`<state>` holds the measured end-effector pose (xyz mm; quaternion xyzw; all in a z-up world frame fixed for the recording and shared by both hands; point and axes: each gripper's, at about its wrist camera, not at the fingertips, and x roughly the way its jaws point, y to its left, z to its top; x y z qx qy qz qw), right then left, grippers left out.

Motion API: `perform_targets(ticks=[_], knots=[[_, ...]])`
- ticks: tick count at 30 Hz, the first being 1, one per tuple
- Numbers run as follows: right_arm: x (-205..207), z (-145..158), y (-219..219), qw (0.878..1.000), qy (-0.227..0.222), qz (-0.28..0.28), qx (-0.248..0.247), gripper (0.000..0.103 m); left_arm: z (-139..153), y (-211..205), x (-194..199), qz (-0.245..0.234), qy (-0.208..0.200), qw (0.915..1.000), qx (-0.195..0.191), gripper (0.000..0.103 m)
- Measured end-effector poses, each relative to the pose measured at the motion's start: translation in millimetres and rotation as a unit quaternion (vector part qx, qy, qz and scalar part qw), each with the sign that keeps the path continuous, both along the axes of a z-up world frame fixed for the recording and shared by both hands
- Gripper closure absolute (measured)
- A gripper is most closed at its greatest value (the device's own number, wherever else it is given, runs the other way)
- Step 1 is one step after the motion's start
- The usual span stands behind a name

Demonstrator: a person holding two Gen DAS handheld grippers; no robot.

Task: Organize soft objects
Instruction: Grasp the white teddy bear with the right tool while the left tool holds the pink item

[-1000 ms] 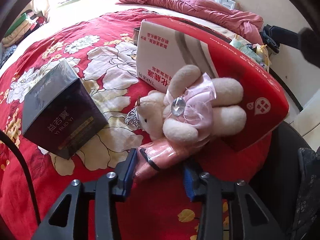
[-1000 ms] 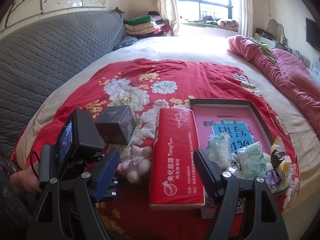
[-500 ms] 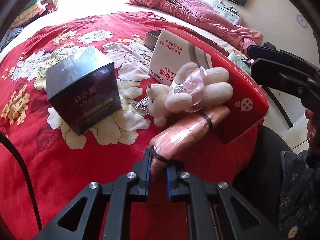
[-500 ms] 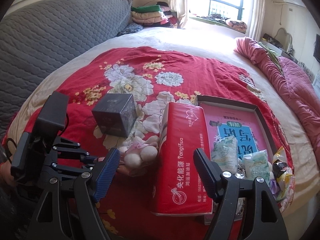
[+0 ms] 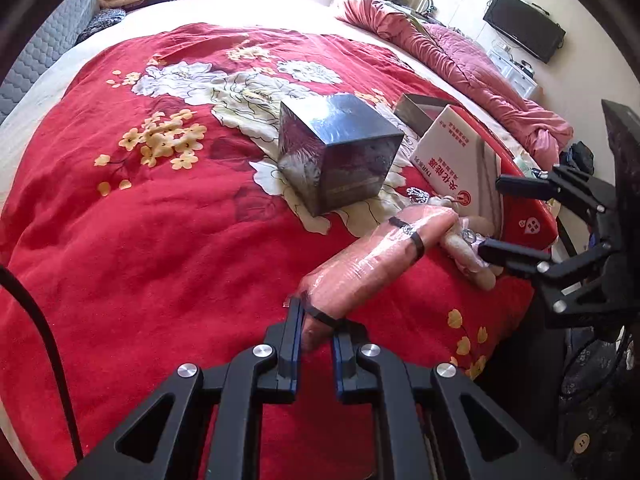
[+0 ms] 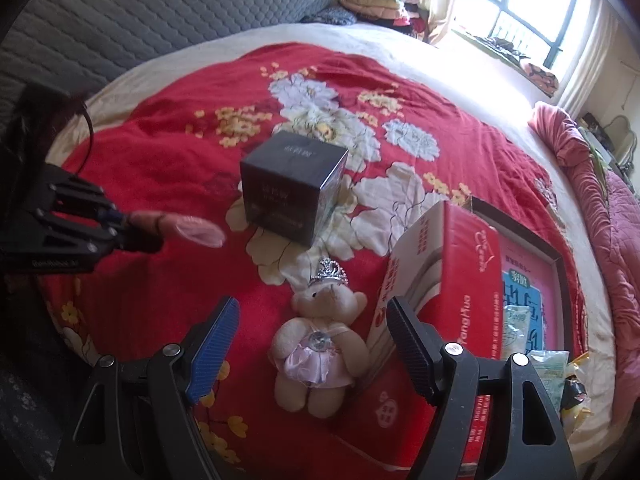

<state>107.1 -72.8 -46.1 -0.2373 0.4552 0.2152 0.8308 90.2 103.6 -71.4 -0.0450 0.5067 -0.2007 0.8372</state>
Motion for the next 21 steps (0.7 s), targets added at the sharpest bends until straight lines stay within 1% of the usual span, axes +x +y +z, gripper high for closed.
perform_targets(ticks=[2,5,7,8,9,10,11,12,13,14,16,17,19,21], knots=[[2,-15,13,0.999,0.005,0.002,-0.042,0.026,2,3,1,0.005,-0.003,0.9999,-0.01,0.091],[7,-38,27,0.992,-0.001,0.002,-0.126,0.026,4,4,2,0.009,-0.007,0.9998,-0.018,0.091],[10,-49,31,0.988,0.002,0.007,-0.152,0.026,5,4,0,0.009,-0.011,0.9996,-0.023,0.091],[12,-54,31,0.987,0.009,0.004,-0.16,0.03,6,4,-1,0.01,-0.011,0.9995,-0.027,0.091],[14,-59,30,0.986,0.014,0.0,-0.169,0.039,6,4,-1,0.01,-0.012,0.9995,-0.029,0.091],[14,-62,30,0.983,0.004,0.002,-0.182,0.04,7,3,-1,0.009,-0.013,0.9994,-0.03,0.091],[15,-65,31,0.981,-0.004,0.003,-0.193,0.044,7,2,-2,0.009,-0.012,0.9994,-0.032,0.091],[16,-67,31,0.98,-0.008,0.004,-0.197,0.052,8,0,-3,0.007,-0.014,0.9994,-0.031,0.091],[18,-69,31,0.981,-0.009,0.003,-0.194,0.061,8,-1,-3,0.007,-0.016,0.9994,-0.031,0.091],[19,-70,29,0.982,-0.01,0.0,-0.188,0.066,9,-3,-3,0.008,-0.016,0.9993,-0.031,0.091],[17,-65,24,0.985,-0.019,0.001,-0.17,0.068,13,-5,-4,0.01,-0.021,0.9993,-0.03,0.091],[17,-59,19,0.989,-0.019,-0.004,-0.147,0.069,16,-6,-4,0.011,-0.024,0.9993,-0.028,0.091],[17,-39,7,0.997,-0.011,-0.018,-0.07,0.07,25,-8,-5,0.019,-0.033,0.999,-0.023,0.091],[16,-15,-7,0.999,0.003,-0.033,0.018,0.07,36,-11,-6,0.025,-0.044,0.9985,-0.021,0.091]])
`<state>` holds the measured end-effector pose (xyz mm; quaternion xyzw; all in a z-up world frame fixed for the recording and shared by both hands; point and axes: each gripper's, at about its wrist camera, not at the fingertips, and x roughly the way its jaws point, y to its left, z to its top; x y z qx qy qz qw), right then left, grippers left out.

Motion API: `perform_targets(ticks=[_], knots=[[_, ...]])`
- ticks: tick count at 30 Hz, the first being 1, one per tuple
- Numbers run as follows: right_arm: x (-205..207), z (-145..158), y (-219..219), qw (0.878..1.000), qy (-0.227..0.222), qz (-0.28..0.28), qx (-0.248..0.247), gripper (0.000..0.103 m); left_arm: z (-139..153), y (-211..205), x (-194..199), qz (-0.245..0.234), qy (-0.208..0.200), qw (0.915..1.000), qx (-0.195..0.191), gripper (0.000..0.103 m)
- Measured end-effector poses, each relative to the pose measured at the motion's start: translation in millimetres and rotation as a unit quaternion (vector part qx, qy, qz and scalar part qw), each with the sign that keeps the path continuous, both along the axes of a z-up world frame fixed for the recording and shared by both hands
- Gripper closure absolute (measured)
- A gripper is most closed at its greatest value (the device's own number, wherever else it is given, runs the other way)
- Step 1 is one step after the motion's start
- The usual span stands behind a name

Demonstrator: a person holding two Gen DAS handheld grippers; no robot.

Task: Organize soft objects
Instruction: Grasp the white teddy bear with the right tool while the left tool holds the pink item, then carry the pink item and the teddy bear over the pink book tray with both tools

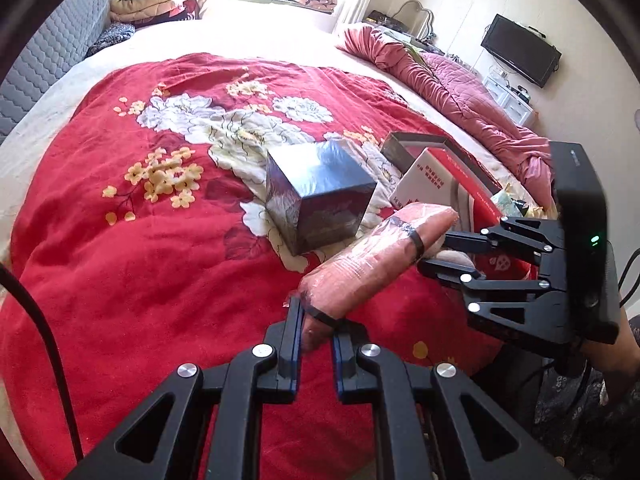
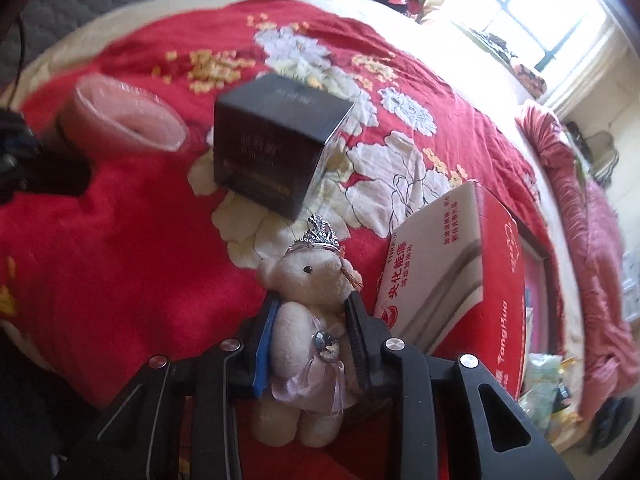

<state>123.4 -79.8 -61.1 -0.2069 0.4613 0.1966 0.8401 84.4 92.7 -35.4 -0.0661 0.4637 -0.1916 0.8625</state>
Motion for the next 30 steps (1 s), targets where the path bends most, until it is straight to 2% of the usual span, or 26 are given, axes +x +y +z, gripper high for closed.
perform_targets(ticks=[2,6,12,18,26,30], knots=[[-2,26,-14,0.997,0.001,-0.006,0.083,0.07,15,-6,0,0.004,-0.012,0.9999,0.003,0.091],[-7,66,-37,0.988,-0.024,-0.03,0.149,0.07,43,-25,2,0.005,-0.032,0.9994,0.011,0.091],[-10,103,-84,0.976,-0.06,-0.086,0.192,0.07,80,-70,8,-0.013,-0.064,0.9978,0.012,0.091],[-18,125,-148,0.961,-0.1,-0.147,0.212,0.07,100,-142,21,-0.047,-0.078,0.9955,0.026,0.091],[-29,137,-231,0.937,-0.133,-0.221,0.234,0.07,94,-232,34,-0.086,-0.068,0.9933,0.035,0.091],[-32,134,-254,0.934,-0.14,-0.238,0.225,0.07,79,-260,44,-0.089,-0.042,0.9945,0.036,0.091]])
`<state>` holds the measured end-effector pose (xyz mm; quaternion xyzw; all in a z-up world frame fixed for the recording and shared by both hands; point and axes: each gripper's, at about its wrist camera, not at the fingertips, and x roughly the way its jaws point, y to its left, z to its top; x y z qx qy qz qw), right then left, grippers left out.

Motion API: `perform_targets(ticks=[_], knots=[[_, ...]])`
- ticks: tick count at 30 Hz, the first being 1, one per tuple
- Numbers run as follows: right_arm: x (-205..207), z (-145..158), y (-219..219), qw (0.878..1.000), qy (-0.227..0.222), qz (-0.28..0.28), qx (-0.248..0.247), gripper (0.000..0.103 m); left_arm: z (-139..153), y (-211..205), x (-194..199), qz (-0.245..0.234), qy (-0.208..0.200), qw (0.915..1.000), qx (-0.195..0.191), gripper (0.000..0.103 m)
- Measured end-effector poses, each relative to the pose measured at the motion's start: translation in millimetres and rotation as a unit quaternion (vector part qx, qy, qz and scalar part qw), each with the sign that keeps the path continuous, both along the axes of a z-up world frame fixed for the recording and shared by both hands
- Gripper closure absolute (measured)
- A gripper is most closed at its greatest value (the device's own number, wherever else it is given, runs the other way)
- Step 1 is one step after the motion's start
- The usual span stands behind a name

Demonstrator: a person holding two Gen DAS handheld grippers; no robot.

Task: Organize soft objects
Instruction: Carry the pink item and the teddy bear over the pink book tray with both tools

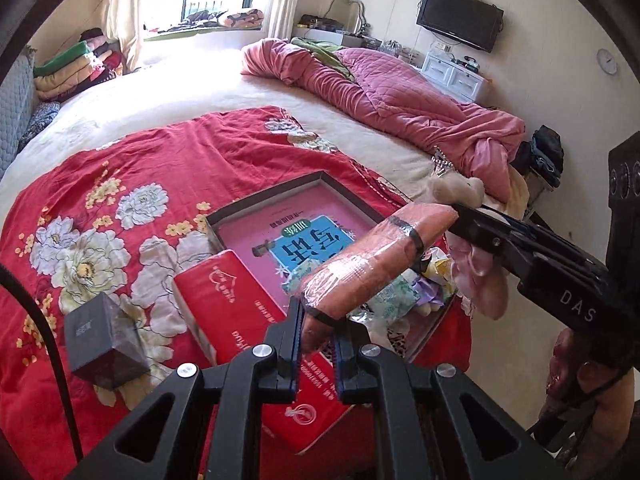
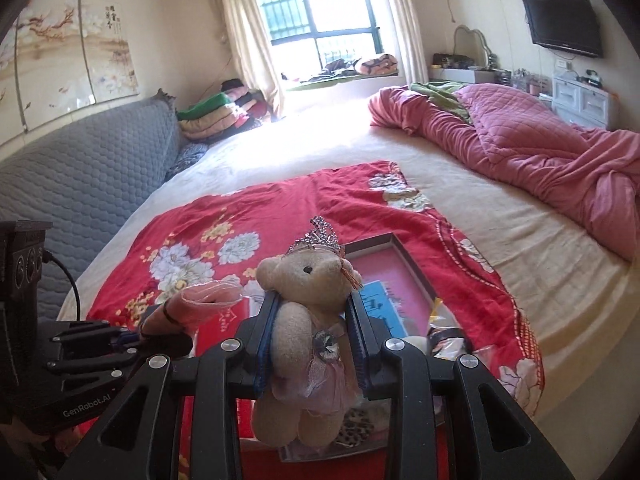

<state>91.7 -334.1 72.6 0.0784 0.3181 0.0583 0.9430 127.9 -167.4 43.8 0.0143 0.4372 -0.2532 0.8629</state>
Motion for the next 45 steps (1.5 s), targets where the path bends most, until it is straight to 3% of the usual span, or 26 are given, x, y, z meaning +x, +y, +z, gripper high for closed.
perform_targets(ticks=[9,28,38,40,42,45], knots=[[10,-28,-29,1.0,0.015,-0.018,0.021,0.069,-25,-37,17,0.006,0.021,0.9996,0.017,0.091],[45,-81,-43,0.998,0.061,-0.029,0.01,0.068,-72,-73,36,0.0,0.054,0.9957,0.076,0.09],[50,-93,-47,0.997,0.068,-0.022,0.033,0.061,-82,-74,43,0.008,0.068,0.9937,0.089,0.089],[49,-91,-48,0.997,0.065,-0.023,0.04,0.055,-83,-75,43,0.011,0.069,0.993,0.096,0.088],[47,-88,-50,0.997,0.056,-0.024,0.048,0.043,-84,-75,44,0.011,0.073,0.9926,0.096,0.088],[44,-82,-51,0.997,0.048,-0.026,0.052,0.041,-84,-73,43,0.012,0.074,0.9924,0.098,0.085]])
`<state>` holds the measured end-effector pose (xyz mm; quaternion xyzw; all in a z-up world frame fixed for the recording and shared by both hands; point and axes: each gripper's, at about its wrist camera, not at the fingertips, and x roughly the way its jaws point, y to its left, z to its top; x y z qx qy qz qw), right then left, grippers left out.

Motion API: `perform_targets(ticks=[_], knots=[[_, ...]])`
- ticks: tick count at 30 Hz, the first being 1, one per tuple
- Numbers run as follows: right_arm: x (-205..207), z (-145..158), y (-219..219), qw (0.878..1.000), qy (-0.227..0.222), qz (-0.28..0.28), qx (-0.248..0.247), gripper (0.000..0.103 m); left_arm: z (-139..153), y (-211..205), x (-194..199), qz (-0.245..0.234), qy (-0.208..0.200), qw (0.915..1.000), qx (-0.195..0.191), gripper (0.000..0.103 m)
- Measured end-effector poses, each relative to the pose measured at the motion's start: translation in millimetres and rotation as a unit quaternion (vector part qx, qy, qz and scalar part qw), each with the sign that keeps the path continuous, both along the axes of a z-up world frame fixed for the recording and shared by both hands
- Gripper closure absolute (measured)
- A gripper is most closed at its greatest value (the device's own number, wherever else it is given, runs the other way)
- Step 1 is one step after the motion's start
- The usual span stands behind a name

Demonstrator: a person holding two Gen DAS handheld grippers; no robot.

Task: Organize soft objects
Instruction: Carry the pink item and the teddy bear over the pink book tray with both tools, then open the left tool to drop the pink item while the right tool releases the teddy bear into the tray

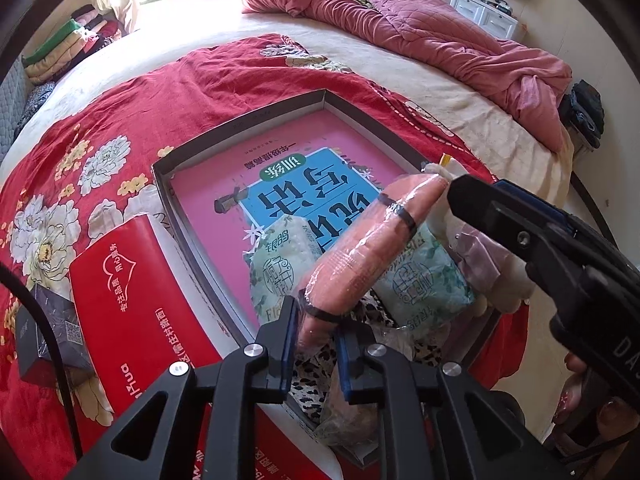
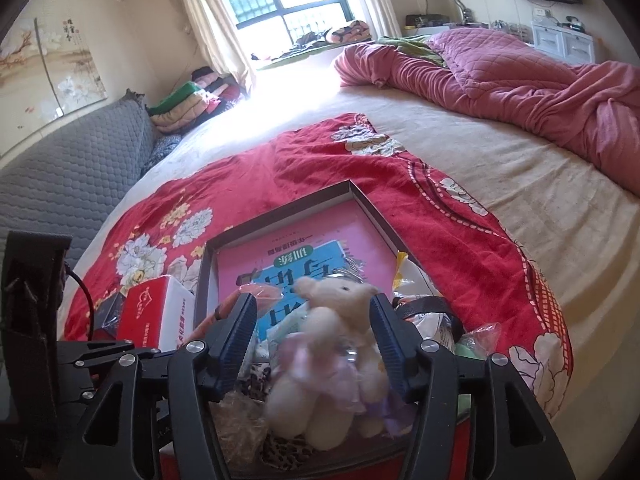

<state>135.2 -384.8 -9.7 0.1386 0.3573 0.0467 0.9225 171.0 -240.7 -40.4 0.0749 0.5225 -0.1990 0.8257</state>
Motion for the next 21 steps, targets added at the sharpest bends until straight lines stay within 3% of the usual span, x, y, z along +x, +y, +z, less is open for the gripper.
perform_targets(ticks=[3,7,21], knots=[[-3,4,-1,1.0,-0.003,-0.005,-0.006,0.037,2,1,-1,-0.002,-0.001,1.0,-0.002,0.08],[-10,11,-6,1.0,-0.011,-0.02,-0.004,0.036,7,5,-4,-0.006,-0.001,0.9997,-0.022,0.05],[-38,39,-7,0.998,-0.034,-0.048,-0.018,0.031,40,16,-26,-0.012,-0.038,0.9977,-0.054,0.036]])
